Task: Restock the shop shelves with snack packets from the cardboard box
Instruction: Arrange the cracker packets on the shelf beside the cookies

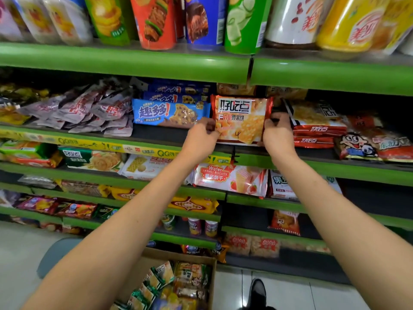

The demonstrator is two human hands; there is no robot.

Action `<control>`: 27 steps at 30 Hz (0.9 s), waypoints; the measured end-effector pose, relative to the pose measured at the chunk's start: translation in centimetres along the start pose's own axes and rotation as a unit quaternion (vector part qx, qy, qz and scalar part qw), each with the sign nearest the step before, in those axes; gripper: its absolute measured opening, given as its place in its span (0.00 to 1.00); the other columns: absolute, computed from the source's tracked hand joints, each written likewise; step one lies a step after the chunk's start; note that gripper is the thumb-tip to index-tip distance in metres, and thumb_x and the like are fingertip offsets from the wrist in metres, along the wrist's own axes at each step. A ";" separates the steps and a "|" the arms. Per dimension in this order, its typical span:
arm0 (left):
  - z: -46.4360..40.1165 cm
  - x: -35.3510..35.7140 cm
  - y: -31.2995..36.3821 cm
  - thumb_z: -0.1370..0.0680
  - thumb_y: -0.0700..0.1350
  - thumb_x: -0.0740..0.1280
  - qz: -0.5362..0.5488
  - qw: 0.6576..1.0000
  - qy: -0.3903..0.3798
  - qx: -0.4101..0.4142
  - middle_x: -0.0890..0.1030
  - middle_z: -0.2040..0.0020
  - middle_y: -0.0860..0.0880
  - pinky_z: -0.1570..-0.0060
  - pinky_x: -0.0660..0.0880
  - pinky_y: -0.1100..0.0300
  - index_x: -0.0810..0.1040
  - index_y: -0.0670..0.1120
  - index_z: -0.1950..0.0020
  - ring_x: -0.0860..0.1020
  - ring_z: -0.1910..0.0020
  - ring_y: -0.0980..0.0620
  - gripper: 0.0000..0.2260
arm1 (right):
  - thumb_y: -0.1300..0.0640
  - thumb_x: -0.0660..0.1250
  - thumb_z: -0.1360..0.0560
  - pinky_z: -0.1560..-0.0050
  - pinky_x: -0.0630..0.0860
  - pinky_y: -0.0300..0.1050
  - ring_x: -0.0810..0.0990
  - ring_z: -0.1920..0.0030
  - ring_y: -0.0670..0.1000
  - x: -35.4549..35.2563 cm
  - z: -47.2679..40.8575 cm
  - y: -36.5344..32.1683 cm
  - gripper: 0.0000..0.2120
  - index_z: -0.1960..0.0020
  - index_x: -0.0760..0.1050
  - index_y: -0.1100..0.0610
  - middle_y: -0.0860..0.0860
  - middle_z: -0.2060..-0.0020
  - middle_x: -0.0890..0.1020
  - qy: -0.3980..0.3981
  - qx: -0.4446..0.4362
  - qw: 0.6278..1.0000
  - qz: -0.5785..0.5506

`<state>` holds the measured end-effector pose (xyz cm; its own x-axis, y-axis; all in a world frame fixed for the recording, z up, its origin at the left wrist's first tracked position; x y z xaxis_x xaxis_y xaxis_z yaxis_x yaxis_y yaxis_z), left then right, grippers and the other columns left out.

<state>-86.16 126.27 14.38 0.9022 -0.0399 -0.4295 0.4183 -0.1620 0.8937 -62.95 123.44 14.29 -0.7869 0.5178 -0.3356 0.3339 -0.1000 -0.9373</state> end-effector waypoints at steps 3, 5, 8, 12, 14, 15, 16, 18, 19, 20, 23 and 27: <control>0.0 1.8 1.0 0.19 0.41 0.63 0.002 0.999 -0.041 0.008 0.77 0.47 0.51 0.49 0.74 0.58 0.68 0.44 0.27 0.77 0.49 0.50 0.20 | 0.53 0.60 0.20 0.54 0.74 0.47 0.78 0.57 0.46 0.3 0.0 -0.2 0.17 0.32 0.65 0.51 0.50 0.47 0.78 -0.011 -0.023 1.000 -0.003; -0.5 3.0 1.9 0.20 0.40 0.62 -0.008 0.998 -0.051 0.021 0.78 0.47 0.50 0.51 0.74 0.61 0.66 0.45 0.26 0.78 0.50 0.49 0.21 | 0.56 0.62 0.21 0.48 0.72 0.46 0.79 0.50 0.50 0.9 -0.4 -0.6 0.21 0.29 0.63 0.51 0.52 0.44 0.77 -0.020 -0.044 0.999 0.025; -2.4 4.4 2.8 0.21 0.38 0.60 -0.060 0.997 -0.035 0.016 0.75 0.36 0.42 0.40 0.74 0.53 0.65 0.45 0.26 0.75 0.39 0.41 0.23 | 0.59 0.62 0.23 0.46 0.69 0.42 0.76 0.39 0.57 1.8 -1.6 -1.2 0.25 0.27 0.63 0.52 0.54 0.38 0.78 -0.017 -0.048 0.997 0.060; -5.5 5.6 3.3 0.21 0.38 0.60 -0.158 0.987 -0.021 -0.017 0.66 0.28 0.38 0.32 0.66 0.48 0.61 0.44 0.22 0.67 0.31 0.36 0.26 | 0.58 0.62 0.22 0.48 0.64 0.41 0.75 0.36 0.59 2.9 -3.4 -2.0 0.24 0.28 0.63 0.53 0.56 0.36 0.77 -0.010 -0.066 0.994 0.091; -6.7 5.9 3.4 0.20 0.39 0.58 -0.185 0.982 -0.022 -0.018 0.66 0.26 0.38 0.31 0.64 0.50 0.60 0.43 0.22 0.66 0.29 0.36 0.26 | 0.58 0.62 0.22 0.47 0.63 0.40 0.74 0.35 0.58 3.4 -4.2 -2.4 0.23 0.28 0.64 0.54 0.56 0.34 0.76 -0.020 -0.088 0.991 0.093; -7.1 6.0 3.4 0.20 0.39 0.57 -0.194 0.980 -0.025 -0.017 0.66 0.26 0.38 0.30 0.63 0.50 0.60 0.42 0.22 0.66 0.29 0.37 0.25 | 0.59 0.62 0.22 0.46 0.63 0.37 0.73 0.34 0.57 3.7 -4.6 -2.5 0.22 0.28 0.65 0.55 0.56 0.33 0.75 -0.027 -0.100 0.991 0.089; -7.5 6.1 3.3 0.21 0.39 0.56 -0.197 0.980 -0.025 -0.017 0.66 0.26 0.38 0.30 0.64 0.50 0.61 0.41 0.22 0.65 0.29 0.37 0.25 | 0.60 0.62 0.22 0.45 0.62 0.35 0.73 0.34 0.55 4.0 -4.9 -2.7 0.22 0.29 0.67 0.55 0.55 0.33 0.75 -0.033 -0.110 0.990 0.082; -7.9 6.1 3.0 0.21 0.39 0.56 -0.181 0.983 -0.018 -0.023 0.65 0.25 0.37 0.29 0.62 0.49 0.61 0.38 0.23 0.63 0.28 0.36 0.25 | 0.61 0.64 0.23 0.44 0.63 0.34 0.74 0.35 0.53 4.8 -5.5 -3.1 0.20 0.32 0.70 0.55 0.54 0.35 0.76 -0.049 -0.122 0.989 0.063; -8.0 6.1 2.8 0.20 0.39 0.56 -0.175 0.984 -0.018 -0.023 0.63 0.24 0.36 0.28 0.60 0.48 0.59 0.38 0.23 0.61 0.26 0.36 0.25 | 0.61 0.64 0.23 0.43 0.65 0.35 0.75 0.36 0.53 5.3 -5.7 -3.4 0.19 0.33 0.71 0.55 0.54 0.36 0.77 -0.061 -0.127 0.988 0.059; -8.0 6.3 2.5 0.20 0.39 0.56 -0.176 0.984 -0.022 -0.021 0.61 0.23 0.37 0.26 0.58 0.48 0.58 0.38 0.22 0.58 0.25 0.36 0.25 | 0.59 0.65 0.23 0.42 0.67 0.37 0.75 0.36 0.53 5.8 -6.0 -3.6 0.18 0.33 0.72 0.55 0.54 0.36 0.78 -0.076 -0.133 0.986 0.062; -7.7 6.7 1.7 0.20 0.38 0.55 -0.180 0.983 -0.036 -0.010 0.51 0.20 0.38 0.24 0.51 0.50 0.53 0.41 0.20 0.49 0.21 0.38 0.28 | 0.55 0.67 0.23 0.36 0.70 0.42 0.75 0.35 0.51 7.1 -6.3 -3.8 0.19 0.33 0.71 0.52 0.52 0.35 0.77 -0.106 -0.150 0.980 0.078; -7.2 6.5 1.4 0.21 0.38 0.58 -0.166 0.985 -0.027 -0.021 0.43 0.19 0.41 0.24 0.51 0.52 0.49 0.42 0.19 0.49 0.21 0.39 0.32 | 0.53 0.66 0.24 0.38 0.68 0.39 0.75 0.35 0.52 7.2 -6.7 -3.2 0.19 0.34 0.71 0.50 0.51 0.34 0.77 -0.107 -0.152 0.979 0.089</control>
<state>-78.94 132.88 13.73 0.7081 -0.0442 -0.7048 0.6950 -0.1334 0.7066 -66.18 133.16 15.47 -0.7826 0.3222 -0.5327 0.5881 0.1018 -0.8024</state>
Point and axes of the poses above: each hand's wrist, its own z-axis away from the middle knuckle, its own x-axis out of the palm, y = z × x, the point moved 9 cm from there along -z, towards the middle knuckle
